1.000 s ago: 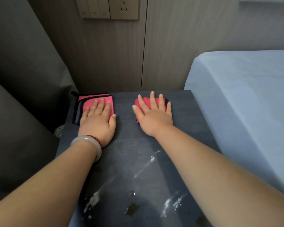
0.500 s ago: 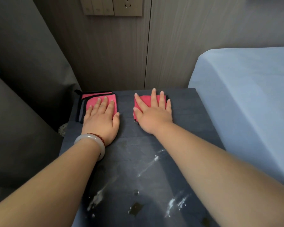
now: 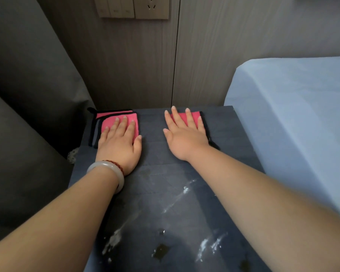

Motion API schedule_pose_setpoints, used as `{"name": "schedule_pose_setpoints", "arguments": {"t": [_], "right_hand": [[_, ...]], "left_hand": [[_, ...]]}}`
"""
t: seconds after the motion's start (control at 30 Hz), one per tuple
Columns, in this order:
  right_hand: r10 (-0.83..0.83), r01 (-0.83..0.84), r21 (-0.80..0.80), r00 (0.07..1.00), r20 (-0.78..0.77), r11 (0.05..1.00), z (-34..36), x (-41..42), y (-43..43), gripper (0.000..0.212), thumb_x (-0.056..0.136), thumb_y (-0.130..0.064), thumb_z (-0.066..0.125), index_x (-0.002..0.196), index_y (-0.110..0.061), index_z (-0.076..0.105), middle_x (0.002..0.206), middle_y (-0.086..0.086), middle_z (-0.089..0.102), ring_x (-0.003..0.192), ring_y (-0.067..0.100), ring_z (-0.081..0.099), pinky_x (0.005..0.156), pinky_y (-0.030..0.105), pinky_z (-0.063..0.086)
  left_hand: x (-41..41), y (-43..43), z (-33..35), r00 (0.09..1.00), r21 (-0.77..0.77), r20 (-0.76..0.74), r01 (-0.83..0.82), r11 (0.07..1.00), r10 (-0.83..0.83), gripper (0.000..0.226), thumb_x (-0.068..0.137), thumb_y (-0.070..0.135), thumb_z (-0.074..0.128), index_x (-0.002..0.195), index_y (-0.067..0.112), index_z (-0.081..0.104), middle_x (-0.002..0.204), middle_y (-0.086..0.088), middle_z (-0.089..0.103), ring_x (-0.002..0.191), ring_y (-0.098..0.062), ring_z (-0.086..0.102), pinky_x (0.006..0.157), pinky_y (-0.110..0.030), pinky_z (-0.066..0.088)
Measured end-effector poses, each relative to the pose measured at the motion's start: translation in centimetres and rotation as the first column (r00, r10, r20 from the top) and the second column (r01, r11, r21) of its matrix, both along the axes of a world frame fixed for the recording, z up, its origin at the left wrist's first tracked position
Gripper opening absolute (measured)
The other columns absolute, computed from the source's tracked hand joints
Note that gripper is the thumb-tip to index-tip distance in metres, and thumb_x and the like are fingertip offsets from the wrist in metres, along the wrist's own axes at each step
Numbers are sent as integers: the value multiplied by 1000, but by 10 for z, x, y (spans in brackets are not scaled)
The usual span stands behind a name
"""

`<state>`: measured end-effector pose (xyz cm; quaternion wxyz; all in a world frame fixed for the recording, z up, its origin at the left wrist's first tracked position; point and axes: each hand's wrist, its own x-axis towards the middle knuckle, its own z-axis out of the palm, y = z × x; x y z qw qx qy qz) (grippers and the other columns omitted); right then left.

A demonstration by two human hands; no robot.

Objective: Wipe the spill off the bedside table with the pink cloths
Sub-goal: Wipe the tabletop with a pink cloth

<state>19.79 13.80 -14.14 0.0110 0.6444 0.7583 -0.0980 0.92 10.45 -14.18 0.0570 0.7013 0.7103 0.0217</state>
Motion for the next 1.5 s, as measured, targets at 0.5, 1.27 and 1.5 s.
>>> {"name": "schedule_pose_setpoints", "arguments": {"t": [0.5, 1.27, 1.5], "right_hand": [[22, -21, 41, 999, -23, 999, 0, 6, -4, 56, 102, -47, 11, 154, -36, -7, 163, -5, -13, 150, 20, -11, 120, 46, -5], [-261, 263, -40, 964, 45, 964, 3, 48, 23, 55, 101, -46, 10, 154, -39, -1, 164, 2, -11, 149, 28, -12, 120, 49, -4], [-124, 125, 48, 992, -16, 991, 0, -24, -6, 57, 102, -40, 18, 156, -27, 3, 164, 6, -5, 150, 31, -7, 120, 49, 0]], "left_hand": [[2, 0, 3, 1000, -2, 5, 6, 1000, -6, 62, 100, 50, 16, 156, 23, 9, 164, 1, 0, 149, -17, -3, 120, -39, -1], [1, 0, 1, 999, 20, 32, 2, 1000, -2, 61, 100, 49, 17, 155, 23, 11, 164, 0, 3, 149, -18, -2, 120, -39, -1], [-2, 0, -2, 999, 31, 31, 15, 999, -16, 61, 100, 48, 17, 155, 22, 12, 164, 0, 3, 150, -18, -2, 120, -39, -1]]}}
